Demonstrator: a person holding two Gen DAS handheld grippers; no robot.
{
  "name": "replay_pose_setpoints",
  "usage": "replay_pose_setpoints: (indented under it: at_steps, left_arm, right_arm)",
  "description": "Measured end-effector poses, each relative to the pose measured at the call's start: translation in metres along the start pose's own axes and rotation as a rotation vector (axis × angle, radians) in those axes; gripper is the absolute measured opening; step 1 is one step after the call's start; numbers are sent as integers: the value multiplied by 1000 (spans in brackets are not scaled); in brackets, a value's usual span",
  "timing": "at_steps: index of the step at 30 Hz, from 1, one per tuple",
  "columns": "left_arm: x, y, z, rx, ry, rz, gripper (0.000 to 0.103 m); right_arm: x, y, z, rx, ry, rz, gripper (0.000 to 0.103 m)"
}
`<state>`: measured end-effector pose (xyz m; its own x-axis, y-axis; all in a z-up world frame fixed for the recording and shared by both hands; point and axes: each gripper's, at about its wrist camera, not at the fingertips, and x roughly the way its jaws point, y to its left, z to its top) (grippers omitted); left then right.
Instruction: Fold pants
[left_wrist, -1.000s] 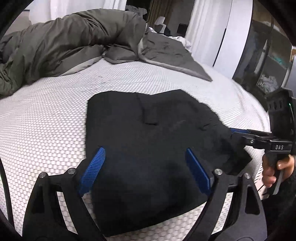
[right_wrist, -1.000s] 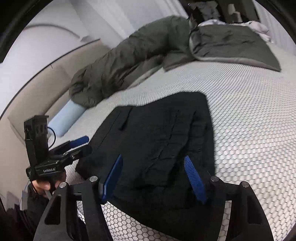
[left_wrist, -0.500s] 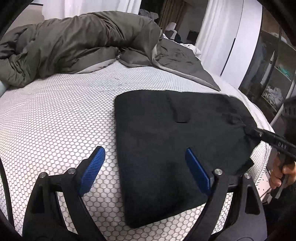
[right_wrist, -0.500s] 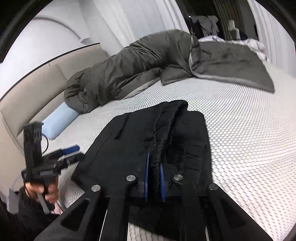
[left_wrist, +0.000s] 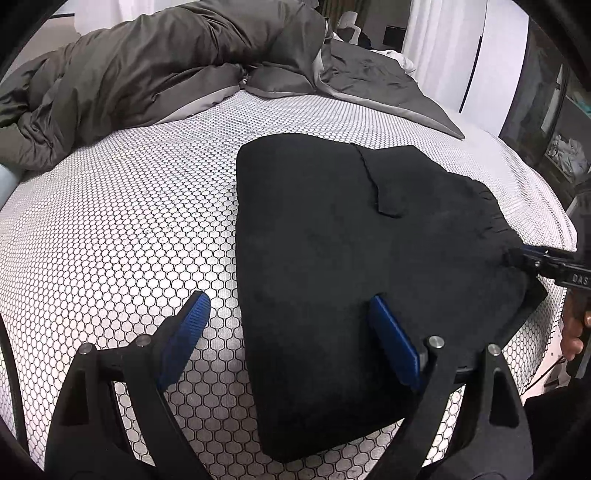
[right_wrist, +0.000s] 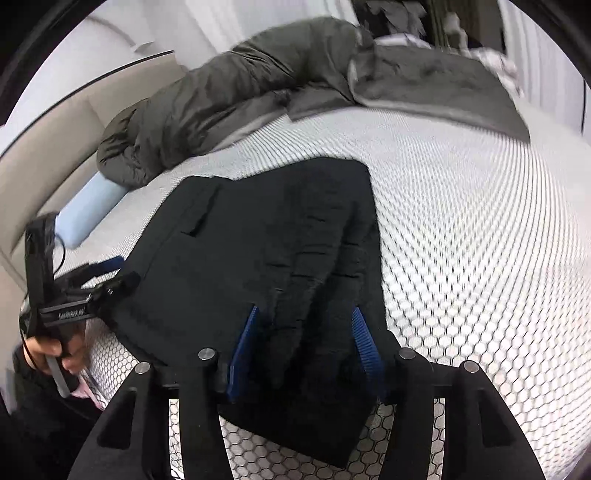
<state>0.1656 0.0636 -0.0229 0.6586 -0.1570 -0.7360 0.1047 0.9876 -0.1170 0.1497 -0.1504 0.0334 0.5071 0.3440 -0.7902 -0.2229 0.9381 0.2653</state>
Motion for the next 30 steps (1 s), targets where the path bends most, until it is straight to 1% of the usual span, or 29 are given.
replay_pose_setpoints:
  at_steps: [3,7,8,9,10,12,14,15,16,18,19,20,21,23,25,26,27,28,29,30]
  left_arm:
    - [0,-1,0,2,0,-1,87]
    - [0,-1,0,-1,2,-3,87]
    - [1,-1,0,-2,3,-3,87]
    - [2,-1,0,-4,3,-4,87]
    - [1,-1,0,-6,3,-7,87]
    - [2,-2,1,-7,4,-7,87]
    - [1,-2,1,-5,2,-6,87]
    - [0,-2,1,-7,-1,-14,87]
    - [-1,-2,1,-11,-3,-20,87]
    - [-2,-1,0,-11,-3,-17,87]
    - [1,-1,-1,-4,13,-8,88]
    - [2,-1,-2,-1,22,-5,88]
    - [2,-1,-3,-2,22,-2,88]
    - [-5,-2,-1,1,-7,10,88]
    - [-15,-7,-1,19,-49,-1,88]
    - [-21,-11,-1,34,-69,-19,88]
    - [-28,-17,-2,55,-88,-46,88]
    - [-33,-24,-3,79,-109,-96,88]
    - [-34,-28,-3,96,-118,-131,88]
    - [-32,-40,-5,138,-118,-202,88]
  right_arm:
    - [6,-10,7,68,24,43,53]
    - [10,-10,7,68,33,40,53]
    - [15,-6,9,56,31,34,50]
    - [15,-2,10,31,20,26,45]
    - [12,-2,7,18,4,16,42]
    - [5,4,6,-15,-37,4,27]
    - [-10,17,9,-92,-124,11,18]
    - [-15,23,11,-125,-162,2,18]
    - [-19,26,13,-150,-180,-12,18]
    - [-13,25,12,-168,-130,-58,20]
    - [-2,21,9,-177,-83,-124,22]
    - [6,17,7,-181,-50,-163,33]
    - [9,14,5,-180,-35,-185,42]
    - [-5,14,7,-170,-93,-183,48]
    - [-22,20,8,-184,-183,-190,49]
    - [-30,23,8,-190,-224,-195,49]
    - [-36,28,8,-196,-262,-185,49]
    - [-41,31,7,-201,-281,-149,49]
    - [-39,36,7,-204,-275,-98,49]
    - [-31,43,8,-206,-244,-37,48]
